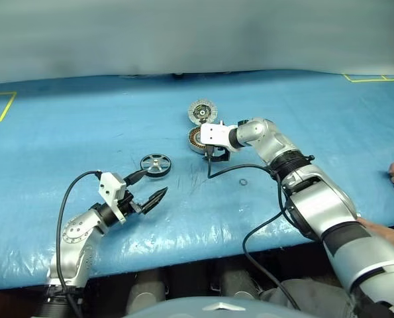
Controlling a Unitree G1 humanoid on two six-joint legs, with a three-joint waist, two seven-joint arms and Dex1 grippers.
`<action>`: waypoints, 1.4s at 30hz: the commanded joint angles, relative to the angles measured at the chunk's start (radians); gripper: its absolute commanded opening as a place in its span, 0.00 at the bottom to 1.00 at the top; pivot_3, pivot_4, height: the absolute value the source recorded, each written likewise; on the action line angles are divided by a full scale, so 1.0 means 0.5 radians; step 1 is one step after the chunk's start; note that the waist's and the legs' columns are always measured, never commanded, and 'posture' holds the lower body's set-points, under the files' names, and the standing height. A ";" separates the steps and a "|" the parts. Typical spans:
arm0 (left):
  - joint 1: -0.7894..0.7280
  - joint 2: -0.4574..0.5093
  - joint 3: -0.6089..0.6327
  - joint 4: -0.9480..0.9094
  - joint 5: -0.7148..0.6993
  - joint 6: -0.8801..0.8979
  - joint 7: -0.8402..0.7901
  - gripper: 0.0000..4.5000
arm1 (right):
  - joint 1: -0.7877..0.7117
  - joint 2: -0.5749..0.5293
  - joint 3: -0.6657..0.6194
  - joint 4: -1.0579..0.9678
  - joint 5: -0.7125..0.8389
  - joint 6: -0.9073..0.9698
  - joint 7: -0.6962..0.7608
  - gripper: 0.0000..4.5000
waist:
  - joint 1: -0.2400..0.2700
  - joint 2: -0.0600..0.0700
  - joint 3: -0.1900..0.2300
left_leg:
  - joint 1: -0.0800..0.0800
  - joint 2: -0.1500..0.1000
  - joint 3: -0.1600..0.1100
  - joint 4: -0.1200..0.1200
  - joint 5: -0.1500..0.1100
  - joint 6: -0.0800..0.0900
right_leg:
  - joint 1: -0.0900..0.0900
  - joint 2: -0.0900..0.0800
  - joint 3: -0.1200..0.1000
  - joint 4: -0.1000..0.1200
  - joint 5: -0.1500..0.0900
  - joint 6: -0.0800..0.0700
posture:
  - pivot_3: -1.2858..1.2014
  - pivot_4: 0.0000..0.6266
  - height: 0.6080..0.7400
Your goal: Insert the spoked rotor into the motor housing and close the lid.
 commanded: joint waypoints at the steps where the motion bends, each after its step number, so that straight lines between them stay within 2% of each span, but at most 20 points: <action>1: 0.010 -0.005 0.041 -0.030 -0.009 -0.051 0.009 1.00 | -0.049 0.026 -0.021 0.051 -0.010 -0.045 0.044 0.99 | -0.001 0.001 0.000 | 0.000 0.000 0.000 0.000 0.000 0.000 | 0.000 0.000 0.000 0.000 0.000 0.000 | 0.52 0.24 1.00; 8: 0.017 -0.003 0.031 -0.053 -0.005 -0.048 0.032 1.00 | -0.063 0.082 -0.016 0.228 -0.049 0.007 0.080 0.99 | -0.006 0.001 0.000 | 0.003 0.001 0.000 0.000 0.000 0.000 | 0.002 0.000 0.000 0.001 0.000 0.000 | 0.52 0.24 1.00; 9: 0.018 -0.002 0.030 -0.053 -0.004 -0.050 0.036 1.00 | -0.068 0.095 -0.018 0.261 -0.053 0.029 0.082 0.92 | -0.006 0.001 0.000 | 0.004 0.001 0.000 0.000 0.000 0.000 | 0.003 0.000 0.000 0.001 0.000 0.000 | 0.52 0.24 1.00; 11: 0.019 -0.002 0.030 -0.052 -0.002 -0.054 0.039 1.00 | -0.074 0.110 -0.025 0.306 -0.057 0.058 0.089 0.88 | -0.007 0.001 0.000 | 0.005 0.001 0.000 0.000 0.000 0.000 | 0.004 0.000 0.000 0.001 0.000 0.000 | 0.52 0.24 1.00; 15: 0.032 -0.007 0.031 -0.059 -0.002 -0.060 0.049 1.00 | -0.072 0.118 0.012 0.372 -0.130 0.081 0.043 0.60 | -0.003 0.001 -0.001 | 0.012 0.001 0.000 -0.001 -0.002 0.002 | 0.010 -0.001 0.000 0.001 -0.002 -0.002 | 0.52 0.24 1.00; 17: 0.047 -0.010 0.026 -0.066 -0.002 -0.062 0.051 1.00 | -0.070 0.118 0.005 0.386 -0.142 0.083 0.028 0.60 | -0.002 0.000 -0.002 | 0.015 0.001 0.000 -0.001 -0.003 0.004 | 0.012 -0.001 0.001 0.001 -0.004 -0.006 | 0.52 0.24 1.00; 20: 0.061 -0.017 0.012 -0.078 0.002 -0.061 0.061 1.00 | -0.067 0.115 -0.009 0.387 -0.145 0.081 0.023 0.47 | -0.001 0.001 -0.002 | 0.018 0.001 0.000 -0.002 -0.005 0.007 | 0.014 -0.002 0.001 0.001 -0.006 -0.009 | 0.52 0.24 1.00; 24: 0.054 -0.022 0.013 -0.038 0.002 -0.081 0.048 1.00 | -0.030 0.086 -0.054 0.274 -0.104 0.047 -0.011 0.46 | 0.000 0.001 -0.002 | 0.019 0.000 0.000 -0.001 -0.004 0.007 | 0.014 -0.002 0.001 0.002 -0.007 -0.011 | 0.52 0.24 1.00; 29: 0.050 -0.012 0.019 -0.035 -0.007 -0.069 0.038 1.00 | 0.219 0.038 -0.118 -0.227 -0.004 0.148 0.075 0.46 | -0.001 0.000 -0.002 | 0.019 0.001 0.000 -0.002 -0.004 0.006 | 0.013 -0.002 0.001 0.004 -0.008 -0.013 | 0.52 0.24 1.00; 37: -0.055 0.005 -0.035 0.008 0.008 -0.012 -0.013 1.00 | 0.988 -0.089 -0.127 -1.809 0.129 0.832 0.246 0.46 | 0.004 0.000 -0.004 | 0.019 0.002 -0.001 -0.009 -0.005 -0.001 | 0.011 -0.001 -0.002 0.005 -0.011 -0.001 | 0.52 0.24 1.00; 42: -0.070 0.016 -0.034 0.026 0.006 -0.014 -0.033 1.00 | 1.281 -0.127 -0.110 -2.409 0.157 1.195 0.251 0.46 | 0.006 -0.001 -0.004 | 0.019 0.003 -0.002 -0.009 -0.007 0.000 | 0.010 -0.001 -0.004 0.004 -0.018 -0.005 | 0.52 0.24 1.00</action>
